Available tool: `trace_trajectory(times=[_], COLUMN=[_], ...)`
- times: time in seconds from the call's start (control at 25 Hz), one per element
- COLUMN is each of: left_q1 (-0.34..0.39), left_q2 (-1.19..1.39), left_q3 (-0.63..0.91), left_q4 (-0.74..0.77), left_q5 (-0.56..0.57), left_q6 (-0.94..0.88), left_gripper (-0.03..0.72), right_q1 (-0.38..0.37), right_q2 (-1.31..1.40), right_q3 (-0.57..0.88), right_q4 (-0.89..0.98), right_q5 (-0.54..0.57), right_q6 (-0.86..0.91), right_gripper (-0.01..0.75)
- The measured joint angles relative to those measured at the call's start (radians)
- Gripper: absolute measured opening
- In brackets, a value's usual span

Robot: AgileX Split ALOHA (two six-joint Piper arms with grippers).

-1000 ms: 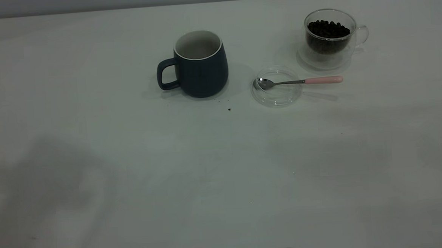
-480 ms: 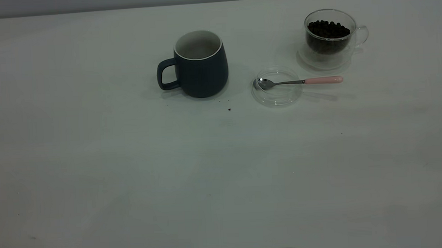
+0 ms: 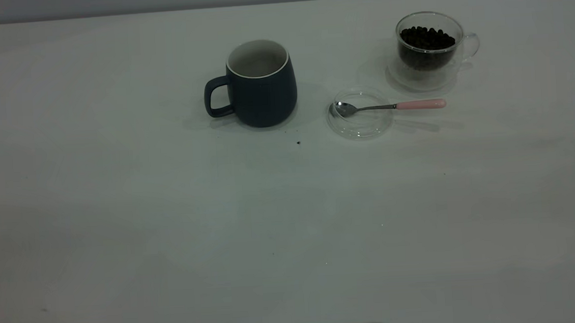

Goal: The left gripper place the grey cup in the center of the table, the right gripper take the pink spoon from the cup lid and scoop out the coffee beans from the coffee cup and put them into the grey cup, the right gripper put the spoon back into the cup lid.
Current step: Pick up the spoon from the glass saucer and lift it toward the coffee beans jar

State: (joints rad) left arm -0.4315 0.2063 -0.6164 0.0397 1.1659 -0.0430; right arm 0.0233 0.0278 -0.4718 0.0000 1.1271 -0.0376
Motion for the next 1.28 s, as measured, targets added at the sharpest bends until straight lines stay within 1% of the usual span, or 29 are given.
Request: trace_trajectory(times=[0.08, 0.24, 0.44, 0.6, 0.72, 1.28], left_q1=[0.033, 0.158, 0.261, 0.322, 0.336, 0.336], left_q2=[-0.007, -0.033, -0.115, -0.187, -0.222, -0.224], left_q3=[0.039, 0.085, 0.112, 0.13, 0.13, 0.131], left_q4=[-0.022, -0.024, -0.02, -0.021, -0.021, -0.021], left_q5=[-0.001, -0.002, -0.026, -0.026, -0.026, -0.026], left_q6=[-0.003, -0.001, 0.017, 0.022, 0.023, 0.026], left_gripper=[0.567, 0.567, 0.567, 0.567, 0.567, 0.567], right_q1=[0.0, 0.0, 0.0, 0.0, 0.0, 0.0], right_q2=[0.0, 0.0, 0.0, 0.0, 0.0, 0.0], right_q3=[0.0, 0.0, 0.0, 0.0, 0.0, 0.0], right_q4=[0.0, 0.0, 0.0, 0.0, 0.0, 0.0], right_q5=[0.0, 0.0, 0.0, 0.0, 0.0, 0.0], right_q6=[0.0, 0.0, 0.0, 0.0, 0.0, 0.0], right_gripper=[0.574, 0.574, 0.574, 0.574, 0.574, 0.574])
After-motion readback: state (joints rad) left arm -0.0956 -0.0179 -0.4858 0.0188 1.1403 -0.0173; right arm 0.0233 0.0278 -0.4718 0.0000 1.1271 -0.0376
